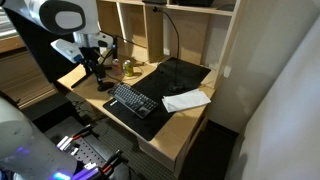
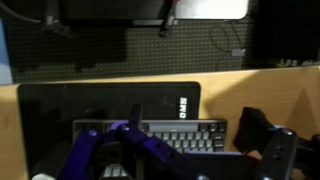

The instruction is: Move the mouse to the right side of the keyboard

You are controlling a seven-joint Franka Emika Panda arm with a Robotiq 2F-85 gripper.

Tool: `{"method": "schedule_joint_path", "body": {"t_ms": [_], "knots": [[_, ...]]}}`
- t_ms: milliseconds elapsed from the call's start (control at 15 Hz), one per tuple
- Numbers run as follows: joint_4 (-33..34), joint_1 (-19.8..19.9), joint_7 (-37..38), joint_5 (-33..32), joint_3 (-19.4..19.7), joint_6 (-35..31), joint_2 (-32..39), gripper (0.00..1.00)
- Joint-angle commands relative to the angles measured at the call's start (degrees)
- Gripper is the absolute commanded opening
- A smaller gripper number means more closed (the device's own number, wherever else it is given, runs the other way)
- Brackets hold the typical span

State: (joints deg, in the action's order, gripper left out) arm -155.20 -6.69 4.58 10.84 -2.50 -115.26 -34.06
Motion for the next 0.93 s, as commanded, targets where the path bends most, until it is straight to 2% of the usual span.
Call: {"method": "schedule_joint_path", "body": {"t_ms": [0, 133, 200, 467, 533, 733, 867], "knots": [[-2.87, -5.44, 6.3, 14.18, -4.4, -9.62, 5.91, 1.0], [-1.2, -7.43, 8.81, 19.94, -6.17, -13.22, 9.19, 1.0], [-2.54, -6.09, 6.92, 16.32, -5.59, -10.46, 5.93, 1.0], [-1.72, -7.28, 8.62, 18.84, -6.53, -12.65, 8.47, 1.0], [-1.37, -7.25, 10.31, 17.27, -8.4, -14.4, 11.74, 1.0], [-0.79, -10.6, 11.06, 23.75, -11.45, -24.43, 19.01, 1.0], [0.99, -11.96, 11.5, 27.1, -13.65, -34.4, 24.71, 1.0]]}}
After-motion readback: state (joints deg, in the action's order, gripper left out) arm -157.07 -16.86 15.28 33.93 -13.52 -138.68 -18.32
